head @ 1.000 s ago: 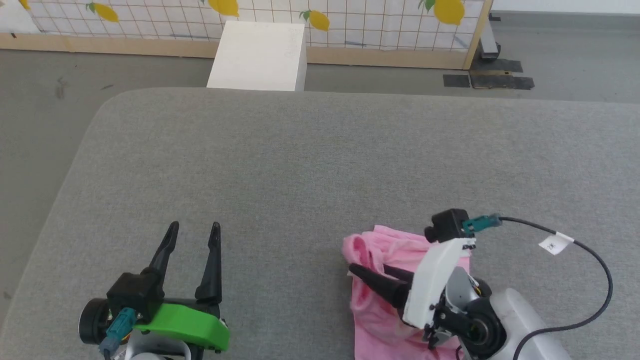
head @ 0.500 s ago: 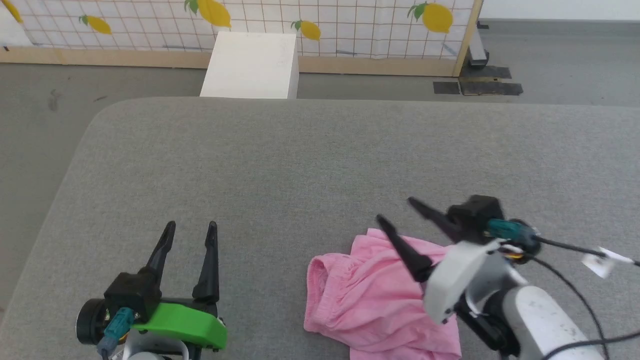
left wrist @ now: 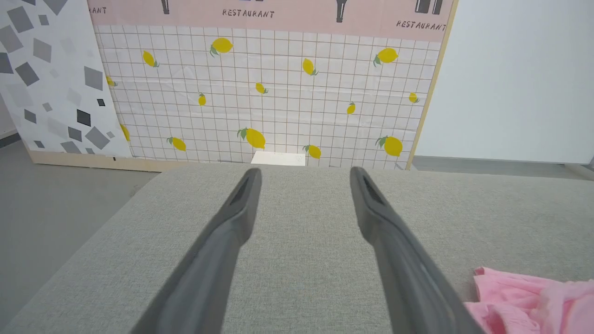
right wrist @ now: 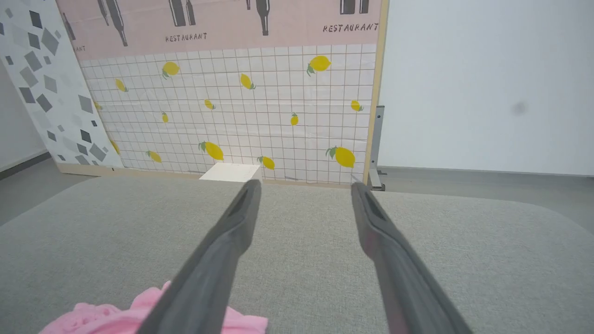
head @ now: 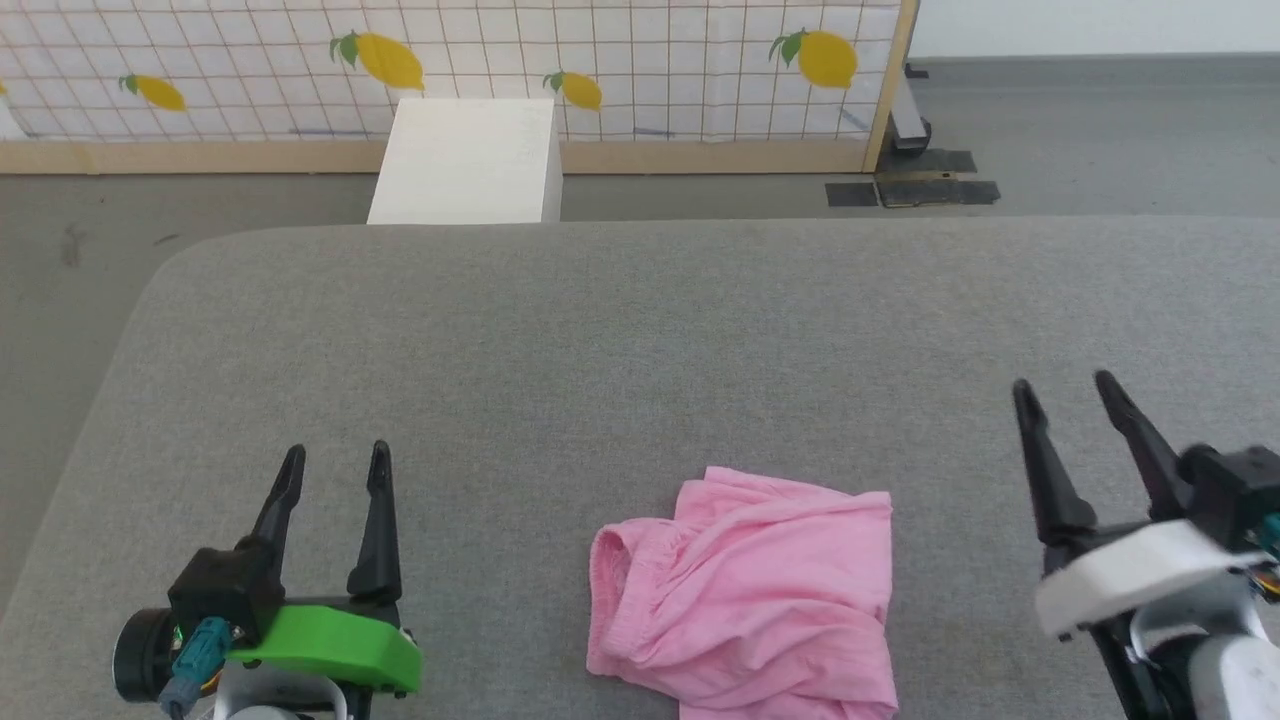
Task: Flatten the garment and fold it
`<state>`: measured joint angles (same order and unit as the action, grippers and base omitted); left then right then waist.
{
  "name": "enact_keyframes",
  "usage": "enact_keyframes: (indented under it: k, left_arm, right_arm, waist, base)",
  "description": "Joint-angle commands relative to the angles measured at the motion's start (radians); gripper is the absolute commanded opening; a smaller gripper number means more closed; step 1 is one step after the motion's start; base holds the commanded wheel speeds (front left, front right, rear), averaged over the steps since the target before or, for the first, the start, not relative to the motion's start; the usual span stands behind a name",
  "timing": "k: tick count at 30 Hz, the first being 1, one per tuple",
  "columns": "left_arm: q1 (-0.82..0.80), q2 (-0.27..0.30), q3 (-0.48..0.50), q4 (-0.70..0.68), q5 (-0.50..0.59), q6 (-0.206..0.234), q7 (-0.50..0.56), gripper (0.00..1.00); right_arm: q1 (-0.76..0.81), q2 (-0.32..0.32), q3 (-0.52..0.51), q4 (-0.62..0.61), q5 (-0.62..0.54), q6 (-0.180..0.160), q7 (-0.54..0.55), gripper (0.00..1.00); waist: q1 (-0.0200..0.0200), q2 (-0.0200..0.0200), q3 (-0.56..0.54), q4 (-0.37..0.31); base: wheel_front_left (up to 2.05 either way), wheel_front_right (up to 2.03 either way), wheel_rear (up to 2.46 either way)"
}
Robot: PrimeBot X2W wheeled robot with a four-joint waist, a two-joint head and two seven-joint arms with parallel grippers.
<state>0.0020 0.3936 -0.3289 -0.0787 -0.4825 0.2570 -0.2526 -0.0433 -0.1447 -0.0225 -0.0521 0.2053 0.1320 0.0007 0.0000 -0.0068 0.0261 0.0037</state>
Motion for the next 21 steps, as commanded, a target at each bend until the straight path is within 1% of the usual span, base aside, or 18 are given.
enact_keyframes:
  k: [1, 6, 11, 15, 21]
  left_arm:
    - [0.017, 0.003, 0.005, 0.006, 0.005, 0.004, -0.008, 1.0]
    - [0.042, 0.004, -0.001, 0.033, 0.016, -0.003, -0.008, 1.0]
    - [0.063, -0.002, -0.003, 0.064, 0.013, -0.014, -0.009, 1.0]
    - [0.069, -0.006, -0.004, 0.095, 0.006, -0.026, -0.009, 1.0]
    - [0.062, -0.014, 0.002, 0.122, -0.013, -0.042, -0.009, 1.0]
  right_arm:
    - [0.034, 0.013, -0.016, -0.02, -0.01, -0.001, 0.005, 1.0]
    - [0.141, 0.035, -0.046, -0.082, -0.019, -0.001, 0.031, 1.0]
    - [0.209, 0.055, -0.038, -0.125, -0.016, -0.001, 0.038, 1.0]
    - [0.232, 0.066, -0.027, -0.145, -0.015, -0.001, 0.043, 1.0]
    - [0.226, 0.074, -0.01, -0.151, -0.012, -0.001, 0.043, 1.0]
  waist:
    - [0.0, 0.0068, -0.011, -0.005]
    - [0.0, 0.0068, -0.031, -0.014]
    - [0.0, 0.0068, -0.041, -0.023]
    - [0.0, 0.0068, -0.041, -0.029]
    - [0.0, 0.0068, -0.033, -0.037]
  base:
    - [0.0, 0.0, 0.0]
    - [0.0, 0.0, 0.0]
    - [0.0, 0.0, 0.0]
    - [0.0, 0.0, 0.0]
    - [0.0, 0.0, 0.0]
